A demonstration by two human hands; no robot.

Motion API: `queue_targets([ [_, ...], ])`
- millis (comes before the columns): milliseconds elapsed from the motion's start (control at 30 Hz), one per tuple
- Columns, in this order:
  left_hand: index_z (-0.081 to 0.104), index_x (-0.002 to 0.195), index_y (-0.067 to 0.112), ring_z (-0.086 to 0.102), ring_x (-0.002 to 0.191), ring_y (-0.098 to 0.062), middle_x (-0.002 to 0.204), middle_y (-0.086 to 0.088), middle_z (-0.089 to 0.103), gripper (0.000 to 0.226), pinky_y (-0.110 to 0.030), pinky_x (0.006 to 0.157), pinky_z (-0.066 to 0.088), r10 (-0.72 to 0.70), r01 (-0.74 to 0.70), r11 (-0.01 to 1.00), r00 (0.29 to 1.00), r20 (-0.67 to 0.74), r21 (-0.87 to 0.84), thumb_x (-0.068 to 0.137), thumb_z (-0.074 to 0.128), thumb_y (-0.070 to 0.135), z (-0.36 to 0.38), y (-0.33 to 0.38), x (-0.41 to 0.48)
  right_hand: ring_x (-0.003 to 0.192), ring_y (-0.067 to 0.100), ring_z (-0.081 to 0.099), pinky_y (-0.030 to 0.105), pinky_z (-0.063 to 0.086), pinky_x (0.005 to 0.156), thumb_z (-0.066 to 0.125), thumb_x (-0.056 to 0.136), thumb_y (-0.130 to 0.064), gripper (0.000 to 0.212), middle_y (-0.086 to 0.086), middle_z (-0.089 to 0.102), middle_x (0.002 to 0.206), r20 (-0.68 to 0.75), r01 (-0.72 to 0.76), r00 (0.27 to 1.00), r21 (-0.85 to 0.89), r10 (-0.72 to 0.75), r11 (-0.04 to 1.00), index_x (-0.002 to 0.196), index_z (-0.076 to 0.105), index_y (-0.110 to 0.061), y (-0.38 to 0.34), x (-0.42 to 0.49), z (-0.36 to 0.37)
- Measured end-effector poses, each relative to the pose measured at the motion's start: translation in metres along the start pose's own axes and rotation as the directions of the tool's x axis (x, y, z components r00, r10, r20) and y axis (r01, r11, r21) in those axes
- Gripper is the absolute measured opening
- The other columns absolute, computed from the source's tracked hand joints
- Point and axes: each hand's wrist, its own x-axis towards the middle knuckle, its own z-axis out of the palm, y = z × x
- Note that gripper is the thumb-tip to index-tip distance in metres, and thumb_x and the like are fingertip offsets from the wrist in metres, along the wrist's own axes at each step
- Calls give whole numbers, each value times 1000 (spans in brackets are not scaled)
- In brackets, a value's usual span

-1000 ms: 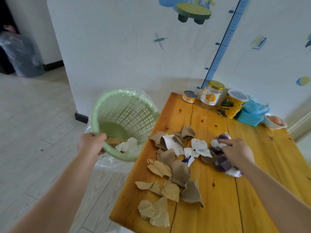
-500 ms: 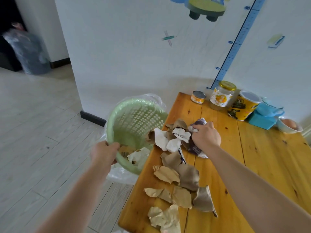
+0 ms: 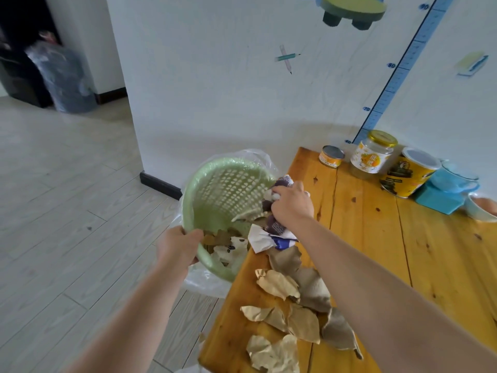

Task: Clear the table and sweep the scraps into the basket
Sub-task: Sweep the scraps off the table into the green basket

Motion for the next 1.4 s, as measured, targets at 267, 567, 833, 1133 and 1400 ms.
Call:
queue_targets([
  [267, 56, 72, 7, 65, 81, -37, 83, -19, 64, 11, -49, 78, 55, -16, 16, 1000, 1000, 22, 17, 81, 57, 1, -5, -1, -13, 75, 11, 52, 8, 36, 44, 43, 88, 1, 48, 10, 51, 133, -68, 47, 998, 476, -16, 878, 128, 55, -24, 3, 1, -20],
  [567, 55, 77, 4, 62, 67, -30, 78, -17, 61, 7, -35, 59, 52, -17, 16, 999, 1000, 17, 50, 81, 58, 0, -28, -2, -26, 81, 15, 51, 17, 35, 54, 47, 83, -1, 48, 8, 60, 121, -96, -108, 987, 199, 129, 974, 120, 61, -27, 101, -51, -86],
  [833, 54, 75, 2, 59, 66, -29, 78, -20, 59, 8, -34, 57, 50, -16, 12, 996, 998, 55, 85, 80, 55, -3, -46, -5, -41, 64, 7, 48, 18, 35, 47, 50, 88, -16, 38, 6, 46, 116, 9, -173, 985, 77, 173, 982, 121, 58, -31, 140, -143, -56],
  [1133, 52, 74, 1, 57, 63, -29, 73, -19, 56, 10, -34, 56, 49, -22, 18, 998, 997, 70, 58, 81, 52, -6, -58, -14, -61, 86, 21, 54, 24, 48, 59, 49, 87, -19, 38, 8, 44, 119, -52, -140, 988, 113, 147, 984, 123, 58, -28, 95, -144, -28],
  [1400, 54, 73, -2, 57, 59, -28, 70, -19, 58, 7, -33, 56, 52, -5, 2, 999, 998, 67, 54, 80, 56, -4, -66, -29, -71, 102, 31, 52, 28, 40, 66, 44, 87, -14, 44, 10, 40, 128, -76, -123, 989, 46, 126, 991, 128, 53, -27, 34, -121, -12],
])
